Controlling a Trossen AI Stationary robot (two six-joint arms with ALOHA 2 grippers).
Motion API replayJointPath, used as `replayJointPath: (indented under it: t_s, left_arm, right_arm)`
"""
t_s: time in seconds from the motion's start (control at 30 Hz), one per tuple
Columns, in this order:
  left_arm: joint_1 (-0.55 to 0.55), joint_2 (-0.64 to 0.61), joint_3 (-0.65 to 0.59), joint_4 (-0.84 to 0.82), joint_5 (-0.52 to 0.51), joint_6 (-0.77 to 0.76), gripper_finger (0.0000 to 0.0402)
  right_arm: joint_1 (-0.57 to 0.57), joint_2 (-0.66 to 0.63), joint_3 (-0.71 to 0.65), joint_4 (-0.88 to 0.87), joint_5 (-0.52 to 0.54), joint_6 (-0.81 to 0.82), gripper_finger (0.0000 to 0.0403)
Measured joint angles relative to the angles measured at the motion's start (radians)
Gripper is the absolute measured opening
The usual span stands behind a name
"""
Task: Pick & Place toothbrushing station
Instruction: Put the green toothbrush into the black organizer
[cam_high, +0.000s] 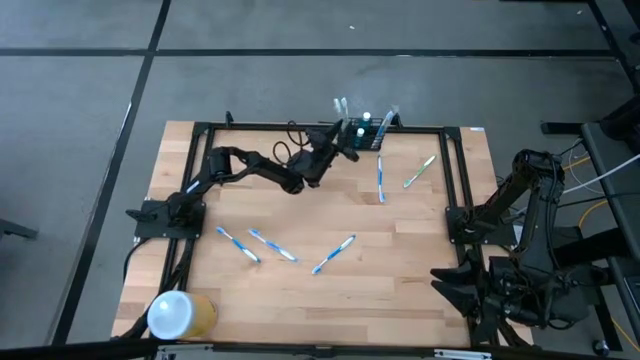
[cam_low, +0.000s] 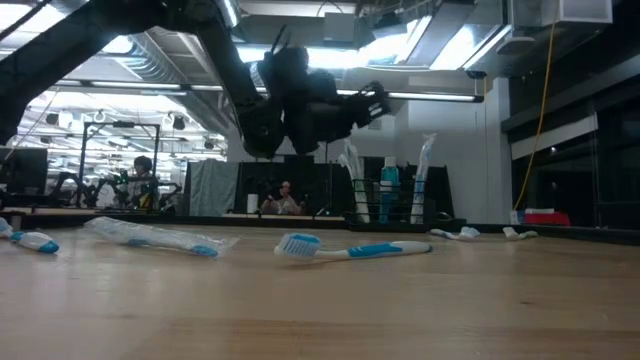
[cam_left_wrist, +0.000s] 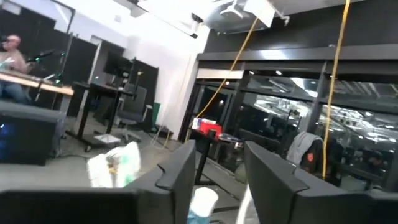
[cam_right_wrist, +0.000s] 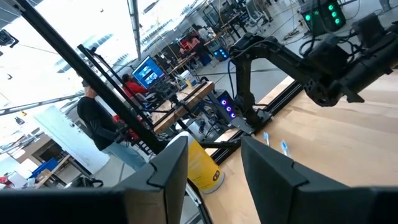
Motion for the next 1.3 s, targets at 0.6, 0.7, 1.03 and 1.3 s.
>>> replayJointPath:
  t_s: [0.6,0.7,1.03,1.3]
  left_arm:
    - [-0.405,-0.536,-0.122,-0.393,-0.187,0.377,0.0143]
    - [-0.498,-0.688,-0.180,-0.503,-0.220,0.416,0.0140]
    - [-0.847,-0.929,-0.209,-0.648,-0.563,0.635,0.0130]
    - [-0.998,-0.903,-0.209,-0.647,-0.756,0.627,0.0121]
  right_arm:
    - [-0.150,-0.063,0.000,-0.799,-0.619,0.682,0.0124]
    - [-0.269,-0.028,-0.008,-0.960,-0.998,0.696,0.0114]
    - [-0.875,0.036,0.077,-1.125,-1.790,0.038,0.0106]
    - [-1.263,0.152,0.075,-1.763,-1.736,-0.512,0.0105]
